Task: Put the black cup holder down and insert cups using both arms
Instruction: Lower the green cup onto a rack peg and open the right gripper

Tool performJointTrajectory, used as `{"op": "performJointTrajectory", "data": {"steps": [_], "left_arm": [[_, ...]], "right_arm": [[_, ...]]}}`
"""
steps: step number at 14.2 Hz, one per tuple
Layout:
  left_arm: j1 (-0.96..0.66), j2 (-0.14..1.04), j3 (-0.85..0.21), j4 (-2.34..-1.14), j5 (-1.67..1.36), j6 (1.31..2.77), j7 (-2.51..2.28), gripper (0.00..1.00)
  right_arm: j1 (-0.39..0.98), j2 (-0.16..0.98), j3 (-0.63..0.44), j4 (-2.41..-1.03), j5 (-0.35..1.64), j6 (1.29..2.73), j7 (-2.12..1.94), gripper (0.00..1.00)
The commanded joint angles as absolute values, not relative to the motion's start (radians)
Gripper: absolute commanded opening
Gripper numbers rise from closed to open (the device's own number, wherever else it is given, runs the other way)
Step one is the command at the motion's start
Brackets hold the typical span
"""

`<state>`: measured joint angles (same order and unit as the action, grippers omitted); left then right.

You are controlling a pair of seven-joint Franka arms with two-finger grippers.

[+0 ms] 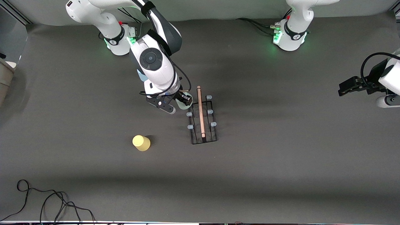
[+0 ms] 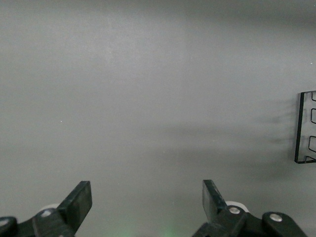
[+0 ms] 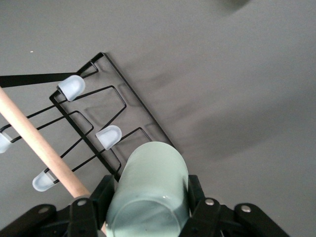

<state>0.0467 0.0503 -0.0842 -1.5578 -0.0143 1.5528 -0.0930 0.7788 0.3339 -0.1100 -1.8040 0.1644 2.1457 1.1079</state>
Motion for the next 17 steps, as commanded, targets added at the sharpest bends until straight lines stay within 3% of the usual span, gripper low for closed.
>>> {"op": "performJointTrajectory", "data": {"steps": [1, 5, 6, 7, 8, 12, 17], "left_arm": [[0.043, 0.058, -0.086, -1.54, -0.005, 1.557, -0.087, 1.0], [0.043, 0.058, -0.086, -1.54, -0.005, 1.554, -0.087, 1.0], [0.043, 0.06, -0.086, -1.542, -0.005, 1.555, -0.087, 1.0], [0.043, 0.06, -0.086, -1.542, -0.005, 1.56, -0.087, 1.0], [0.046, 0.063, -0.086, -1.542, -0.005, 1.563, -0.087, 1.0], [0.048, 0.066, -0.086, -1.54, -0.005, 1.571, -0.086, 1.0], [0.045, 0.064, -0.086, -1.54, 0.002, 1.585, -0.074, 1.0]], "right_arm": [[0.81, 0.376, -0.121, -1.779, 0.153, 2.167, 1.137, 0.0], [0.833, 0.422, -0.126, -1.779, 0.149, 2.198, 1.137, 0.0], [0.833, 0.423, -0.126, -1.779, 0.149, 2.198, 1.137, 0.16], [0.833, 0.425, -0.126, -1.779, 0.149, 2.198, 1.137, 0.45], [0.833, 0.425, -0.127, -1.779, 0.149, 2.198, 1.137, 0.99], [0.818, 0.408, -0.13, -1.775, 0.149, 2.189, 1.131, 1.0], [0.816, 0.35, -0.26, -1.764, 0.149, 2.122, 0.92, 1.0]]}}
